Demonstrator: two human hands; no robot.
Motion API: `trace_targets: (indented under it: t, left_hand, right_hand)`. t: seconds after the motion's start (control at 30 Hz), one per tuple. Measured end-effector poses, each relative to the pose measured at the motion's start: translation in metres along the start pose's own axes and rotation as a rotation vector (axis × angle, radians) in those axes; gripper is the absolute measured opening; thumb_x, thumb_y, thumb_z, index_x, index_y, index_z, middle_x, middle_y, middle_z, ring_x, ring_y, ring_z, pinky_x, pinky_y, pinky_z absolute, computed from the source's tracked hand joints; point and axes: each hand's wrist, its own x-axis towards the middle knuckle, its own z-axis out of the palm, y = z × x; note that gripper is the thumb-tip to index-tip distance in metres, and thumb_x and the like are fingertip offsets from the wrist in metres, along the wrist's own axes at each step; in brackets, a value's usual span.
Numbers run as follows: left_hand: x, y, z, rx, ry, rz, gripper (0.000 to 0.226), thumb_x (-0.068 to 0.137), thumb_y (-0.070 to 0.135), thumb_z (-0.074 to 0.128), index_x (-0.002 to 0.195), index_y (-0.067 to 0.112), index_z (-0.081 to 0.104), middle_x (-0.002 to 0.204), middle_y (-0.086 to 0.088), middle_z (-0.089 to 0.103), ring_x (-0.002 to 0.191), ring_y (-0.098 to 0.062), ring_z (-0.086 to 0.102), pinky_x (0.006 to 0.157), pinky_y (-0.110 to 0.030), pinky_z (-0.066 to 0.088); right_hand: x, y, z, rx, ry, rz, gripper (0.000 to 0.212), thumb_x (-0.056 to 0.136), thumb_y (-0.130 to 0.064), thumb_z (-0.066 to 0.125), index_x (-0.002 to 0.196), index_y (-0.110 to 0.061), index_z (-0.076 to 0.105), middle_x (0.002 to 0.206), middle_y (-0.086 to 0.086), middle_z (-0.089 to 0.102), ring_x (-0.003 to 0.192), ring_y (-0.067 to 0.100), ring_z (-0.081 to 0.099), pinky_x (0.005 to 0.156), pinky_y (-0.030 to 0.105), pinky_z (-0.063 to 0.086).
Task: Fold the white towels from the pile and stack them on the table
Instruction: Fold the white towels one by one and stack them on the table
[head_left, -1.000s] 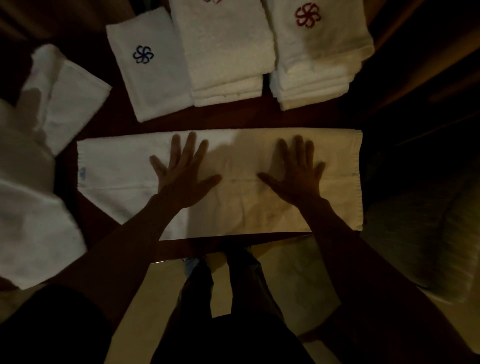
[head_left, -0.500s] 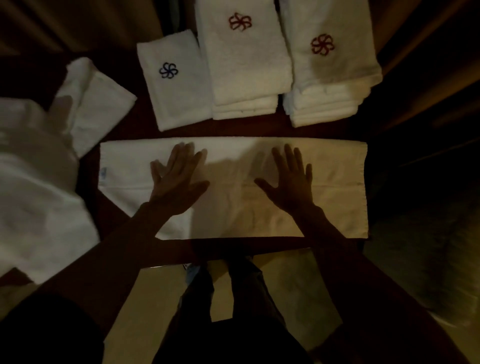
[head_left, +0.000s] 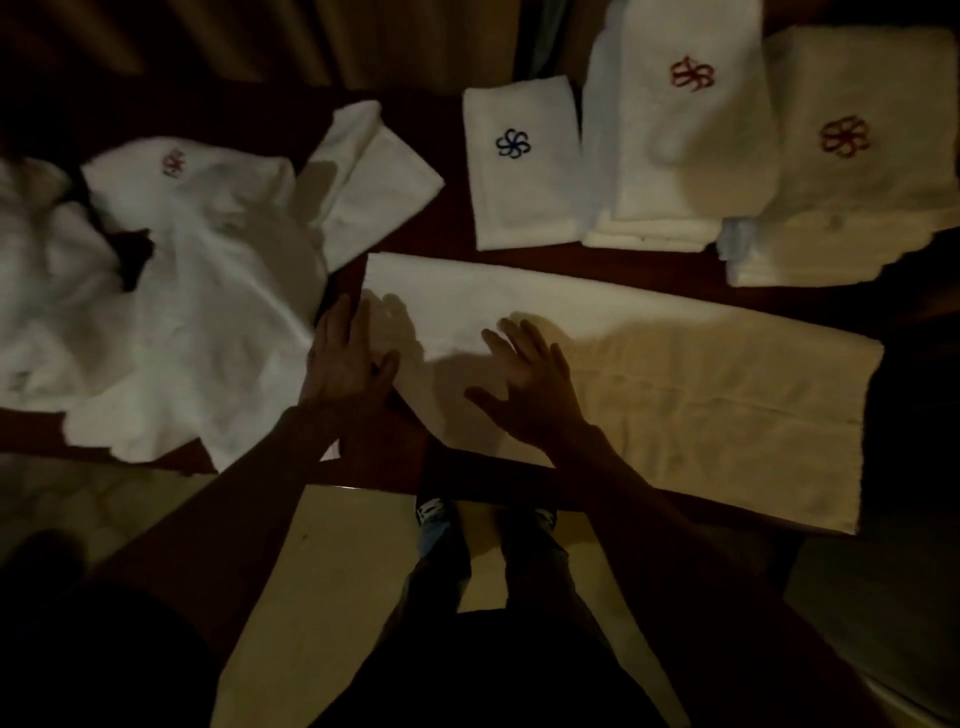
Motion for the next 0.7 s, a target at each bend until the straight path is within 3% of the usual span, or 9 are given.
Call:
trace_targets:
  t: [0.13,0.3,0.47,0.6,0.7]
  left_hand:
    - [-0.007,-0.012,-0.001,-0.016,-0.078,-0.033,0.097,0.081,0.062,0.038,0.152,-0.004,0.027,0.145,-0.031,0.041,0.133,-0.049,0.039,0.1,-0.061,0.043]
    - [-0.004,-0.02,-0.008,-0.103,-0.071,0.063,0.082,0.084,0.056,0.044,0.151,0.01,0.036,0.132,-0.022,0.055,0.119,-0.042,0.053,0.088,-0.054,0.052]
    - [0.002,-0.018,-0.014,-0.316,-0.032,0.074,0.076,0.085,0.032,0.072,0.15,0.013,0.037,0.135,-0.015,0.054,0.122,-0.03,0.054,0.096,-0.033,0.045]
    - [0.001,-0.028,-0.018,-0.375,-0.048,0.092,0.073,0.083,0.022,0.078,0.147,0.017,0.042,0.134,-0.009,0.055,0.122,-0.025,0.054,0.1,-0.036,0.048]
    - [-0.002,-0.031,-0.017,-0.413,-0.057,0.099,0.074,0.082,0.022,0.079,0.146,0.017,0.042,0.137,-0.008,0.053,0.126,-0.023,0.051,0.103,-0.03,0.042]
  right_hand:
    - [0.003,-0.026,0.022,-0.041,-0.068,-0.064,0.079,0.085,-0.062,0.062,0.149,-0.02,0.041,0.158,0.003,0.035,0.15,0.028,0.022,0.112,0.058,0.031]
    - [0.007,-0.037,0.031,-0.055,-0.108,-0.016,0.077,0.083,-0.062,0.063,0.146,-0.024,0.039,0.159,0.003,0.03,0.15,0.028,0.018,0.113,0.056,0.031]
    - [0.01,-0.045,0.031,-0.078,-0.137,0.033,0.079,0.083,-0.061,0.065,0.146,-0.026,0.035,0.16,0.001,0.023,0.151,0.027,0.009,0.108,0.062,0.033]
    - [0.012,-0.055,0.032,-0.098,-0.122,0.047,0.08,0.081,-0.061,0.065,0.145,-0.029,0.029,0.156,0.0,0.024,0.149,0.029,0.013,0.103,0.065,0.036]
    - [0.012,-0.06,0.035,-0.092,-0.12,0.07,0.085,0.081,-0.064,0.063,0.148,-0.03,0.025,0.157,0.0,0.022,0.149,0.03,0.012,0.103,0.067,0.035]
